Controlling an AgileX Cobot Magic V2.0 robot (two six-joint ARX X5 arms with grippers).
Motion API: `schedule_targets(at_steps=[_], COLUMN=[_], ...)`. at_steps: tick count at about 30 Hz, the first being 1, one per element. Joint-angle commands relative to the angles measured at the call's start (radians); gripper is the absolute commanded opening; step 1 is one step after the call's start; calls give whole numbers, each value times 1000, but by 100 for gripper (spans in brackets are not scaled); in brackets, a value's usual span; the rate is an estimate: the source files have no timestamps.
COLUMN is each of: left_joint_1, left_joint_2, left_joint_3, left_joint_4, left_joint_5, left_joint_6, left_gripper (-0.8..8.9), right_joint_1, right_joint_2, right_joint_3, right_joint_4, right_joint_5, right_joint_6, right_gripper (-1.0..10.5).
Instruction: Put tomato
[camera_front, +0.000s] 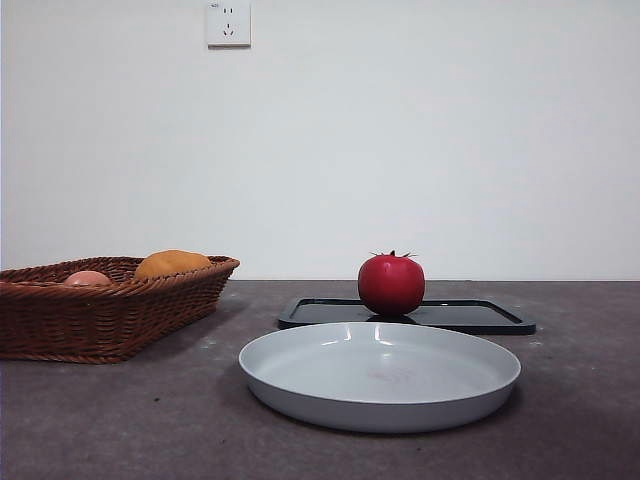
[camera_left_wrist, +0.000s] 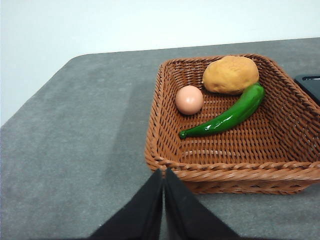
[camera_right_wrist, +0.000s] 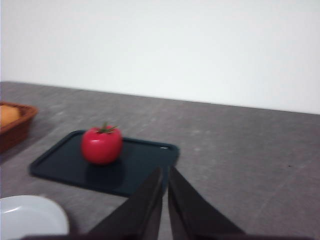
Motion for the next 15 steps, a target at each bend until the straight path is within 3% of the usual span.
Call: schedule_targets(at_steps=[1,7,15], left_joint_1=[1,1,1], left_joint_2=[-2,-2,-2], left_joint_3=[-21,-21,-21], left_joint_4=[-7,-7,-6], left_joint_5=[1,1,1], left_joint_6=[-10,-10,-10], left_gripper=[7,7,7], right_joint_1=[-3,-3,-3], right_joint_2=[-43,-113,-138], right_joint_3=[-57,-164,-225], right_joint_4=[49,68,26], right_joint_5=[42,127,134], right_joint_6=[24,32,56], right_gripper=[11,11,11])
